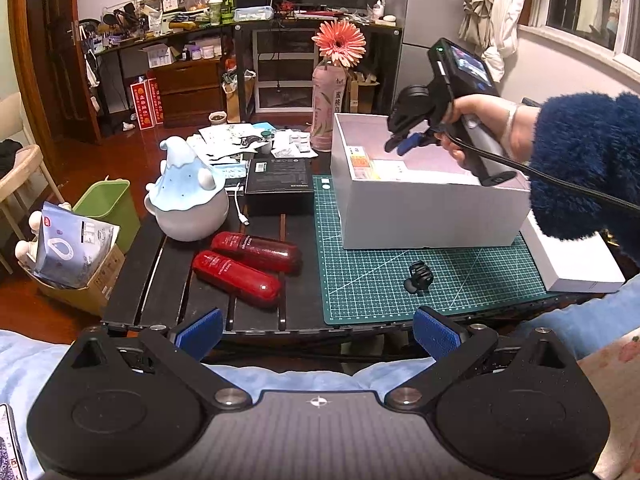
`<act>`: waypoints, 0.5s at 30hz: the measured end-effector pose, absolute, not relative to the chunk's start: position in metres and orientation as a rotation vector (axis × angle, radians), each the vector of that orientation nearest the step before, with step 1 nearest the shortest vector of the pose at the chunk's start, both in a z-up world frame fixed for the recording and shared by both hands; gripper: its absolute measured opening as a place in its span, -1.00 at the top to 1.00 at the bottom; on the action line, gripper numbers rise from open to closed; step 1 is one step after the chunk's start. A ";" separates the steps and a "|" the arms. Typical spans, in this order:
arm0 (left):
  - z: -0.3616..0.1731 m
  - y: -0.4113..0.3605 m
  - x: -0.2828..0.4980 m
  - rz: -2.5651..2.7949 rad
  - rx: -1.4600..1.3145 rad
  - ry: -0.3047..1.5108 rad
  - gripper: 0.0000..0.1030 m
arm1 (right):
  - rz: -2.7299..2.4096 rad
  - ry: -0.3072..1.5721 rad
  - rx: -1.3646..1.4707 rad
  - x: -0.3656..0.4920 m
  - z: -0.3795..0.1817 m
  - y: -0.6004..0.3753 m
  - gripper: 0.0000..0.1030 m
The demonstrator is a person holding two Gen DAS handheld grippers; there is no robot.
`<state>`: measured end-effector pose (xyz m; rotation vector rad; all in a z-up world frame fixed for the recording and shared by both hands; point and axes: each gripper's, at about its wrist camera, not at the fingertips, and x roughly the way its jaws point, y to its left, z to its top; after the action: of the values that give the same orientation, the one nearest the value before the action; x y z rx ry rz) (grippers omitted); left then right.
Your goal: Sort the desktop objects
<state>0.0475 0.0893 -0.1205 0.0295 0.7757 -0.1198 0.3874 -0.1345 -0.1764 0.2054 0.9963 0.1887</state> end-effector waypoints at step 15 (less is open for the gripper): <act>-0.118 0.085 0.045 -0.100 0.059 0.769 -0.99 | 0.191 0.990 0.176 0.349 -0.174 -0.159 0.71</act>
<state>0.0451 0.0852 -0.1184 0.0593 0.7693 -0.1000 0.3488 -0.1590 -0.1743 0.1764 0.9903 0.1915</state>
